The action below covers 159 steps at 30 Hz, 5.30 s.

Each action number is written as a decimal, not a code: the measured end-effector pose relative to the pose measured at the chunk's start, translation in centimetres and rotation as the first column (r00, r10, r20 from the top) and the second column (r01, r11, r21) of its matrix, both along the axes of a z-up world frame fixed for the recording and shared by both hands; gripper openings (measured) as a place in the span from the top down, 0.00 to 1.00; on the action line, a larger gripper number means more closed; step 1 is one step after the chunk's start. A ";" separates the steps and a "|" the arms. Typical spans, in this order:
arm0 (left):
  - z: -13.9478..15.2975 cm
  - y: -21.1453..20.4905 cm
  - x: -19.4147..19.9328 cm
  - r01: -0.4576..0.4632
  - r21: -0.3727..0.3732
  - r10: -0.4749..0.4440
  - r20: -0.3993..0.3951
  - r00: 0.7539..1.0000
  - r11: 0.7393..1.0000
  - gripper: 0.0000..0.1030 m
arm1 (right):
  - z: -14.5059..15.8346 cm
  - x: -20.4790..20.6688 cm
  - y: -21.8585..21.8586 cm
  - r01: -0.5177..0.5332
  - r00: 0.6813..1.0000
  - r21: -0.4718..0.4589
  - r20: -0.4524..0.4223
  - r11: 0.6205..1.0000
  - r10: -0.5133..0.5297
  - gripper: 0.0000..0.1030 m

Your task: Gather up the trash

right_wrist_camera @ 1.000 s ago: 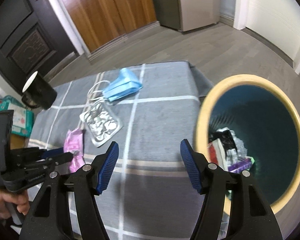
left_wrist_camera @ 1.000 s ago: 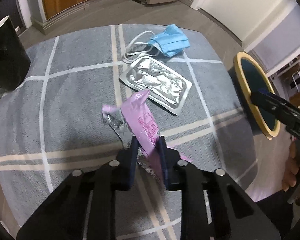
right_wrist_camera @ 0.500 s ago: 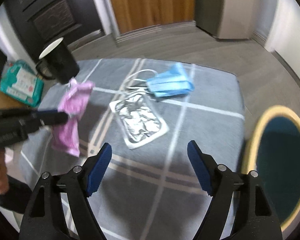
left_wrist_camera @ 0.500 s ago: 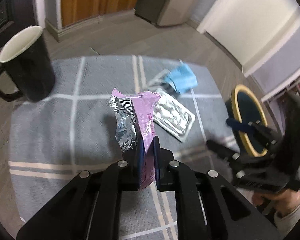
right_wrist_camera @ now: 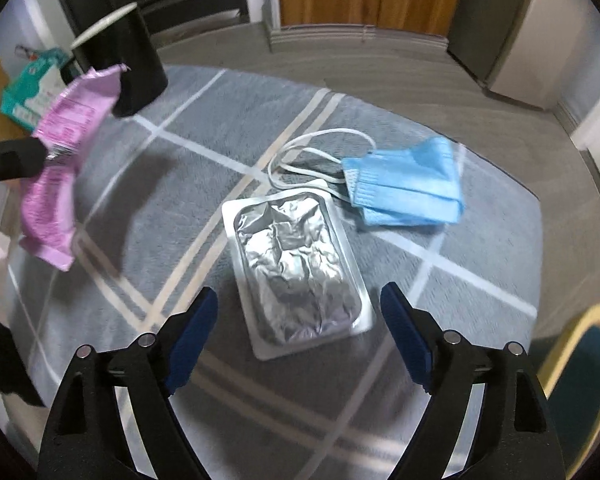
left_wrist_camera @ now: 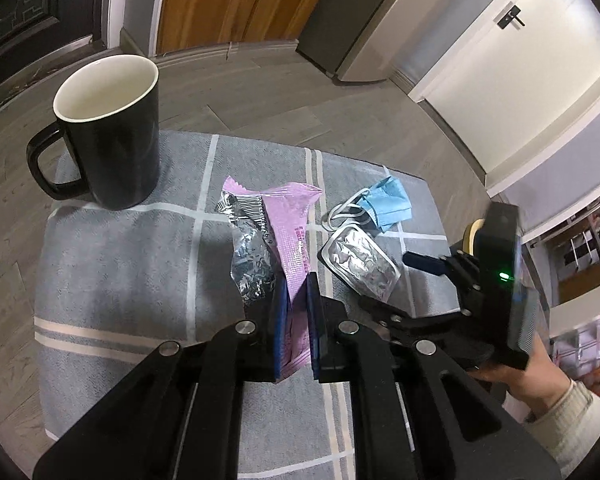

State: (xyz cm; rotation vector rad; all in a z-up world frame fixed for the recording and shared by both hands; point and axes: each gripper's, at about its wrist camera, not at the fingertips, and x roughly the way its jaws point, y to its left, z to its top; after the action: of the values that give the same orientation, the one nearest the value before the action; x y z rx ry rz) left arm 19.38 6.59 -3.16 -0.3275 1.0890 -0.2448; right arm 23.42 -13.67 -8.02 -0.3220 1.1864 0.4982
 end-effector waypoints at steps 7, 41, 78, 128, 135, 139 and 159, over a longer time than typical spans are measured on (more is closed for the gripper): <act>-0.1 0.2 0.1 0.000 -0.006 0.000 -0.005 1.000 1.000 0.92 | -1.2 0.6 0.9 -0.012 1.000 -0.014 0.007 1.000 0.012 0.20; 3.4 -5.6 -0.3 0.091 -0.014 -0.090 0.078 0.993 0.996 0.92 | 10.2 -10.0 -10.4 0.195 0.967 0.172 0.133 0.966 -0.219 0.31; 2.6 -23.4 0.2 0.379 -0.115 -0.375 0.055 0.926 0.918 0.92 | 12.0 -12.3 -25.2 0.544 0.791 0.273 0.147 0.793 -0.594 0.31; 0.4 -29.0 2.4 0.400 -0.082 -0.399 0.039 0.916 0.913 0.53 | 8.2 -11.4 -29.5 0.680 0.702 0.223 0.074 0.698 -0.708 0.26; 2.2 -29.5 0.9 0.434 -0.065 -0.427 0.096 0.899 0.899 0.43 | 10.1 -12.6 -29.9 0.681 0.686 0.246 0.115 0.690 -0.718 0.22; 4.0 -29.2 -0.5 0.444 -0.043 -0.433 0.155 0.888 0.895 0.28 | 11.6 -13.8 -30.5 0.687 0.662 0.275 0.144 0.673 -0.735 0.19; 9.7 -27.1 -8.5 0.427 0.187 -0.466 0.380 0.799 0.885 0.06 | 15.0 -21.9 -28.7 0.670 0.610 0.317 0.280 0.671 -0.741 0.08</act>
State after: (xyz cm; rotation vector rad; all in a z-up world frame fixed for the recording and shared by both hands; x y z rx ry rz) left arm 10.86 -20.52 6.50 0.0786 0.7333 -0.6569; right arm 1.52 -42.35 7.00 0.2260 0.7711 -0.1746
